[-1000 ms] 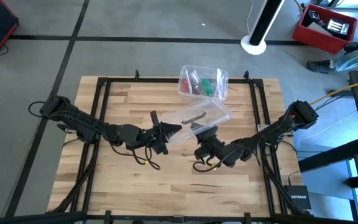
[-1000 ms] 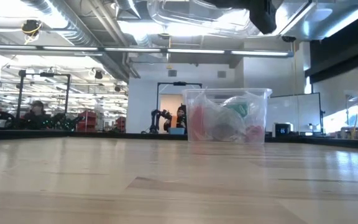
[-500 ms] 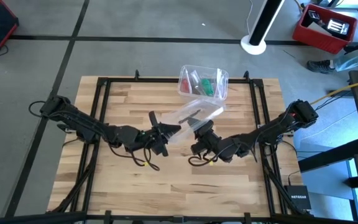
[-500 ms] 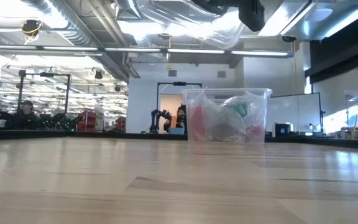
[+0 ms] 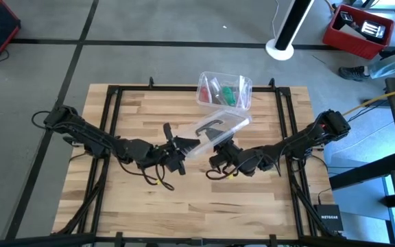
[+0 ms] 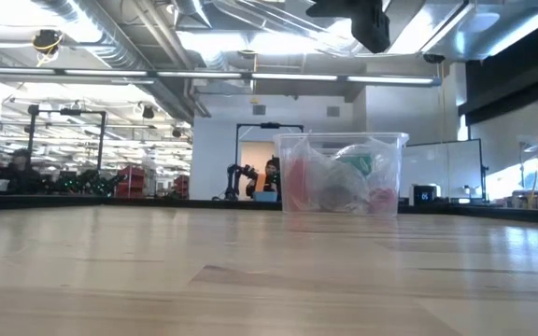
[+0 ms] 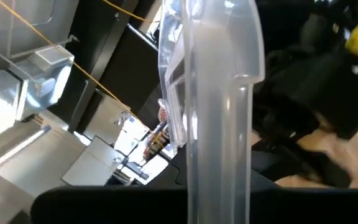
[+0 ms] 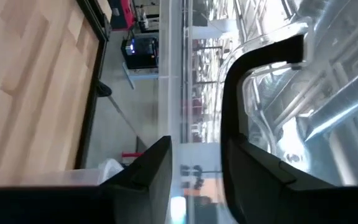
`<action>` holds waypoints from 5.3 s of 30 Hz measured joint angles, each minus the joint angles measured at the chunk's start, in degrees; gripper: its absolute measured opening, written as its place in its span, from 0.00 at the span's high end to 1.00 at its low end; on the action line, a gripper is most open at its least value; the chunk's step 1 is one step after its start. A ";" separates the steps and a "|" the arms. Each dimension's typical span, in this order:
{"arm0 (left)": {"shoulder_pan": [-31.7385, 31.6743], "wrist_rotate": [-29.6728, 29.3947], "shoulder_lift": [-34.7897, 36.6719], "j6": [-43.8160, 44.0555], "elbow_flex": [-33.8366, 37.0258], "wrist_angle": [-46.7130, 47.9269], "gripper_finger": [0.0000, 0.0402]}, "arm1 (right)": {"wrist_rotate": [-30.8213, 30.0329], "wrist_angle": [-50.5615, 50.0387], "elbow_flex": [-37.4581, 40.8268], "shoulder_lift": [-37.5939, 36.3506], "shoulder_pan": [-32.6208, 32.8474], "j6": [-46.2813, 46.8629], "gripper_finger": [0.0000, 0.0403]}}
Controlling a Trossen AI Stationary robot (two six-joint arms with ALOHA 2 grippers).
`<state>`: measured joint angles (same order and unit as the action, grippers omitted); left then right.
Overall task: Roll bandage
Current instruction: Close the transparent bin
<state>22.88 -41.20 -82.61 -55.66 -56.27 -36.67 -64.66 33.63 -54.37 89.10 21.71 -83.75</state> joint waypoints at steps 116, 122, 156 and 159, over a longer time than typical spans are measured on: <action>4.52 -30.68 23.27 46.36 -5.61 52.64 0.46 | 35.14 -83.64 -31.27 -7.61 -24.70 59.57 0.87; 1.90 -26.73 24.60 54.09 -0.88 57.44 0.46 | 56.07 -86.58 -34.96 -7.52 -44.92 56.37 0.87; 0.63 -19.31 24.30 56.75 2.34 57.03 0.46 | 80.56 -103.18 -45.49 5.31 -61.46 55.02 0.87; 0.63 -19.33 24.27 56.74 2.34 57.11 0.46 | 80.78 -107.28 -46.76 5.31 -61.48 55.07 0.87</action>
<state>23.51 -60.53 -58.34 1.08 -53.93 20.44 16.12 -73.66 -101.13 94.41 -39.77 -28.68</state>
